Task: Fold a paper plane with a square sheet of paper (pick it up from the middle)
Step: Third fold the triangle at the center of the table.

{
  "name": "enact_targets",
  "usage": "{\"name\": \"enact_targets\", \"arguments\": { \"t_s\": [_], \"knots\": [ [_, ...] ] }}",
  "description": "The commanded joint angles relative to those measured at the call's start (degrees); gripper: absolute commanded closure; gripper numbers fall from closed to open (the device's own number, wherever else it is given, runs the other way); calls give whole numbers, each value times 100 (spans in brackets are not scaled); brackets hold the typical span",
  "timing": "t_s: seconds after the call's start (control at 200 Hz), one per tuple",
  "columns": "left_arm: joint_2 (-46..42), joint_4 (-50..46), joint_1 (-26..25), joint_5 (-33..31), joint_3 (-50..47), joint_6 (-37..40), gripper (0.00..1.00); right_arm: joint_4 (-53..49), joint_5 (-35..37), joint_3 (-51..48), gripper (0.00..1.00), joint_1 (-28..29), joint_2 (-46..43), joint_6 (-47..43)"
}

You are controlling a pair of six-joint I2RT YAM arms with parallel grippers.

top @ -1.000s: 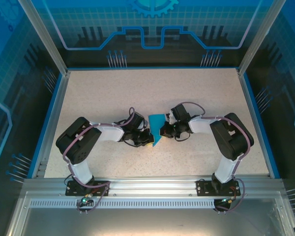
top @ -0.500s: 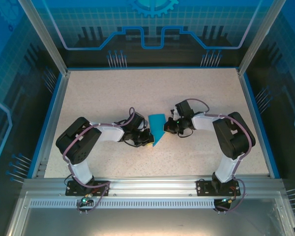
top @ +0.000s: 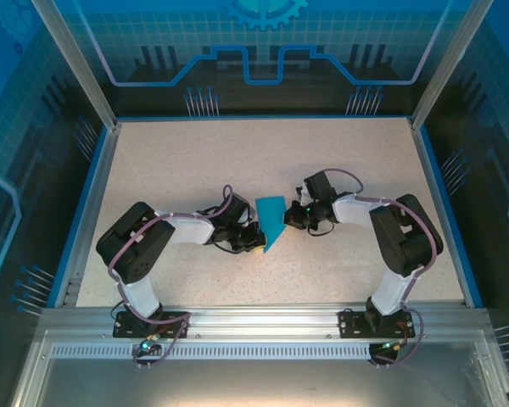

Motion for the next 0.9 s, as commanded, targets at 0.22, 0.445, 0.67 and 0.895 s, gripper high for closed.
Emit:
{"name": "enact_targets", "arguments": {
  "t_s": [0.22,0.445,0.67,0.895],
  "knots": [
    [103,-680,-81,-395,-62,104,89,-67,1,-5,100,486,-274,-23],
    [50,-709,-85,-395,-32,104,89,47,-88,-4,100,631,189,56],
    [-419,-954,-113,-539,108,193,87,-160,189,40,100,631,569,126],
    [-756,-1170,-316,-491,551,428,74,-152,239,-5,100,631,632,190]
  ]
}}
